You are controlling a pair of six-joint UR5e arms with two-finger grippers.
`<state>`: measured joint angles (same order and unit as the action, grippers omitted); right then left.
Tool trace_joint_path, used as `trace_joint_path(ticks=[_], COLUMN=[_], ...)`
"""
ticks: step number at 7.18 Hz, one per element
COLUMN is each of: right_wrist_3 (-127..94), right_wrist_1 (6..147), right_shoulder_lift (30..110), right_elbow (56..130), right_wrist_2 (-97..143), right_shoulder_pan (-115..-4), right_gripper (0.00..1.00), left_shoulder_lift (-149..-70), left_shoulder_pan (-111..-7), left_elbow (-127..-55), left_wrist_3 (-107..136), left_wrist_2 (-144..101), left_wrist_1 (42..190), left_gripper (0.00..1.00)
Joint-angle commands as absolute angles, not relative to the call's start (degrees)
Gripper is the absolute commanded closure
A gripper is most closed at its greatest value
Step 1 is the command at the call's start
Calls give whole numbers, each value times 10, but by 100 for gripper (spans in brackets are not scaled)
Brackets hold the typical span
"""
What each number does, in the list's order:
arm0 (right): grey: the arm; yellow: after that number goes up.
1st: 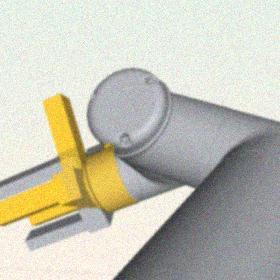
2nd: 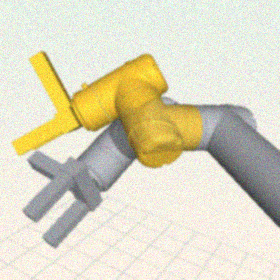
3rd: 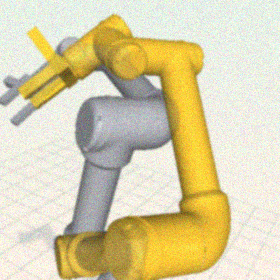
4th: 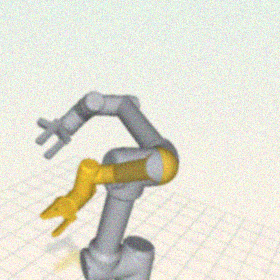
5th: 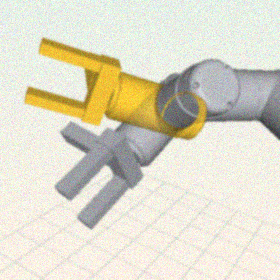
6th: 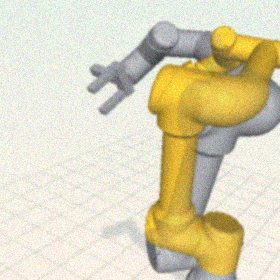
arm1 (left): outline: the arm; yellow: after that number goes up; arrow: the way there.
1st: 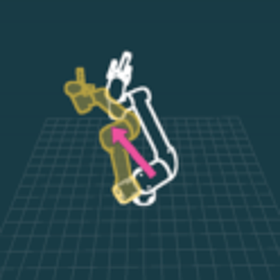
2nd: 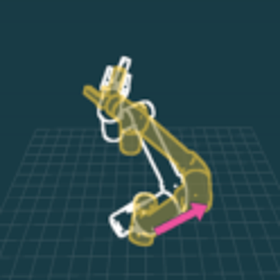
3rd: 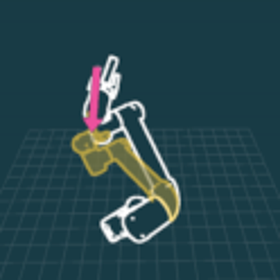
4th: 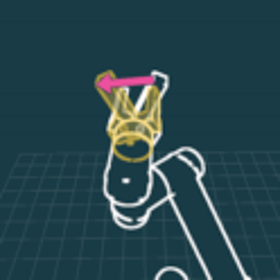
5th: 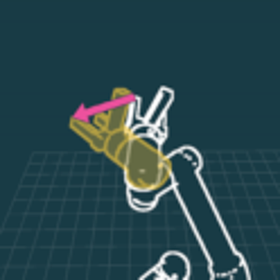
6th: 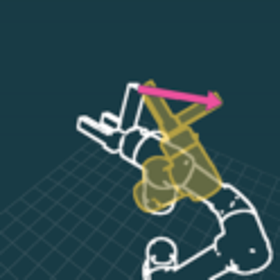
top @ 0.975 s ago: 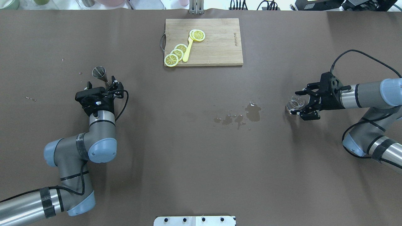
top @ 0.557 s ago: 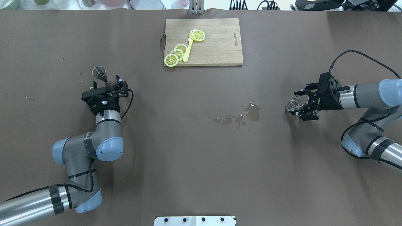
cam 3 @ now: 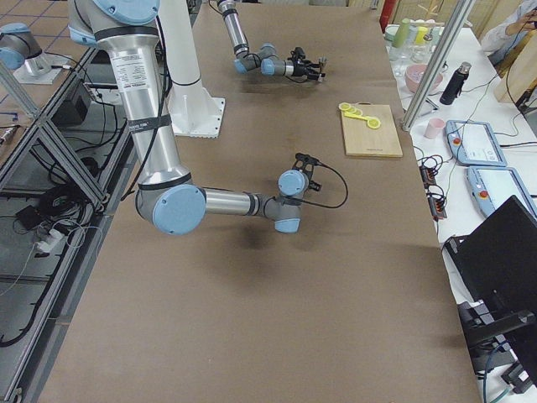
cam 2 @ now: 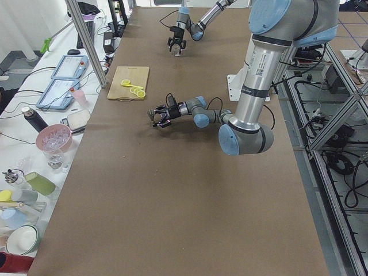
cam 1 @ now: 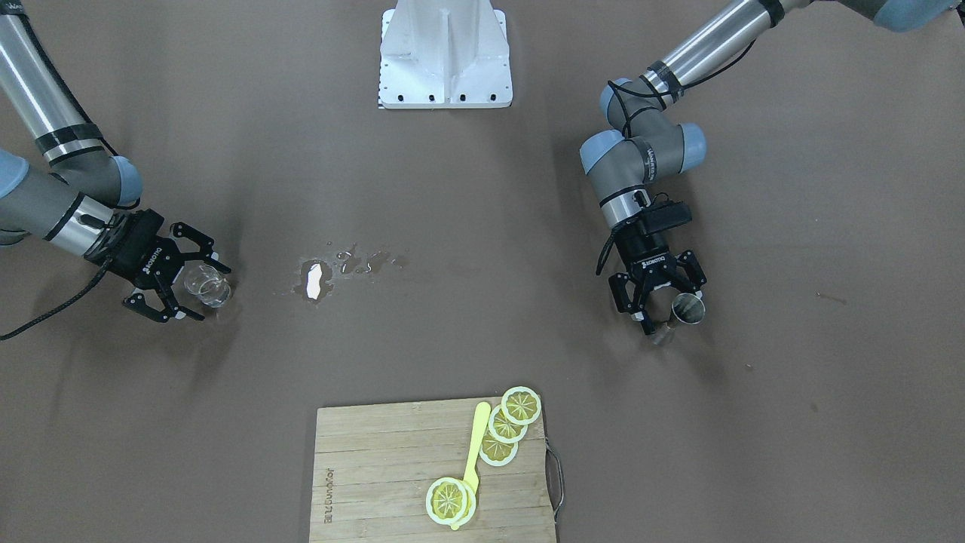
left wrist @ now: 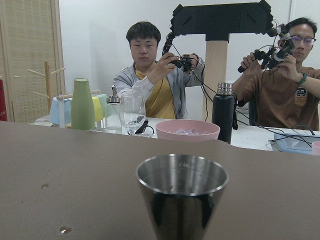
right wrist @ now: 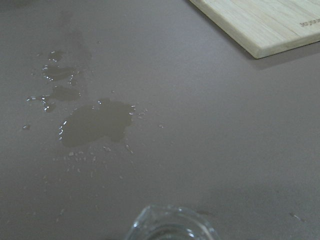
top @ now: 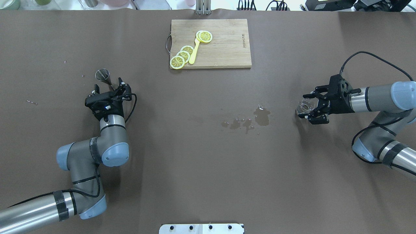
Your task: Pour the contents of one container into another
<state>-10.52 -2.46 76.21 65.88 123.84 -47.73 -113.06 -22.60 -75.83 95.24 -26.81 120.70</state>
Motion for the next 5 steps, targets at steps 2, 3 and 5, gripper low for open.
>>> trace_joint_path(ticks=[2,3,5], right_wrist_3=[-105,-105,-106], right_wrist_1=[-33,-35,-57], right_shoulder_lift=[764,766,770], right_elbow=[658,659,658], right_wrist_2=[1239,1242,1245], right_shoulder_pan=[-477,-477,-477], right_gripper=[11,11,11], left_shoulder_lift=[-1133,-1133,-1133], left_shoulder_pan=[-224,-224,-221], left_elbow=[-754,-755,-756], left_wrist_3=[955,956,955], left_wrist_2=[-267,-267,-268], left_wrist_1=[1207,1208,1207], left_gripper=[8,9,23])
